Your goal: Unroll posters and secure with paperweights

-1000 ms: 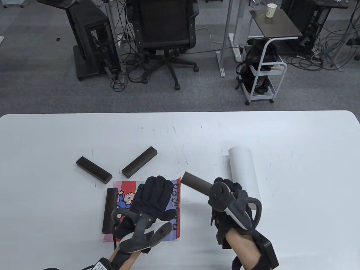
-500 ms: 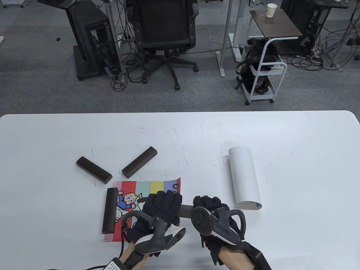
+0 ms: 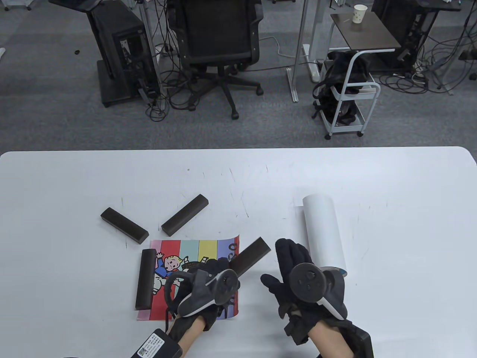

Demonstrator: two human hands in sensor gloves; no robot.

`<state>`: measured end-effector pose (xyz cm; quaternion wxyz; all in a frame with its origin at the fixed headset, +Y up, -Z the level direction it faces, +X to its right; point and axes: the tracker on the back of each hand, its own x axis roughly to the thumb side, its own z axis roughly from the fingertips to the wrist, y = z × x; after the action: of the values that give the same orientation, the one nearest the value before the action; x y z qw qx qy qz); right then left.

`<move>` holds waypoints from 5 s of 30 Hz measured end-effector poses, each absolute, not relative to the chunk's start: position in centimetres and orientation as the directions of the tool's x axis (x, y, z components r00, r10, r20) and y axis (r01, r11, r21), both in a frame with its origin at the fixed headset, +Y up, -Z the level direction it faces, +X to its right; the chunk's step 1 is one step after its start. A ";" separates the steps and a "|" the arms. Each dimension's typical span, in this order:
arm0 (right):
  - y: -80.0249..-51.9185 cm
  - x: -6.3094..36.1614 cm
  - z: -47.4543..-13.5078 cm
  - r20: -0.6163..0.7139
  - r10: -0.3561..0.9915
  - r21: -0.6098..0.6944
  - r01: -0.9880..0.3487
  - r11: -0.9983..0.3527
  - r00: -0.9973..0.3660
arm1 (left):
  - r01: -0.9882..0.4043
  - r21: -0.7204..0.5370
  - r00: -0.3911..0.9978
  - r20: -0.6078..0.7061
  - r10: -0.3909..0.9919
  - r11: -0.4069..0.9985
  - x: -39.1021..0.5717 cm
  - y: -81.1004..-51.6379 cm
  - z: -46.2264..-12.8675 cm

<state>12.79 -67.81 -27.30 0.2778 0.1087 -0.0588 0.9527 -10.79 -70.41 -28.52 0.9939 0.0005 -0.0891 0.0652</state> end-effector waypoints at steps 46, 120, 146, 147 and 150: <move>-71.8 16.2 -28.2 0.098 0.640 0.045 -0.639 -0.768 -0.762 | -0.255 -0.266 0.966 -0.030 0.256 0.930 -7.4 -71.8 -28.4; -75.1 20.5 -29.3 -0.338 0.542 0.228 -0.626 -0.746 -0.770 | -0.295 -0.053 0.881 0.371 0.294 0.954 -8.1 -73.1 -27.9; -76.0 19.4 -30.2 -0.253 0.428 0.275 -0.489 -0.828 -0.867 | 0.179 -0.238 0.805 0.594 -0.003 0.955 0.8 -76.2 -28.6; -75.9 19.4 -30.2 -0.256 0.426 0.274 -0.488 -0.829 -0.868 | 0.211 -0.219 0.799 0.600 -0.039 0.953 1.0 -76.3 -28.5; -75.8 19.3 -30.0 -0.251 0.427 0.274 -0.487 -0.829 -0.869 | 0.304 -0.216 0.795 0.595 -0.122 0.928 1.5 -76.7 -28.3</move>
<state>19.32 -75.76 -30.04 0.2400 -0.0901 0.1665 0.9521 1.53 -76.70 -28.29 0.9350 -0.1517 -0.2996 -0.1137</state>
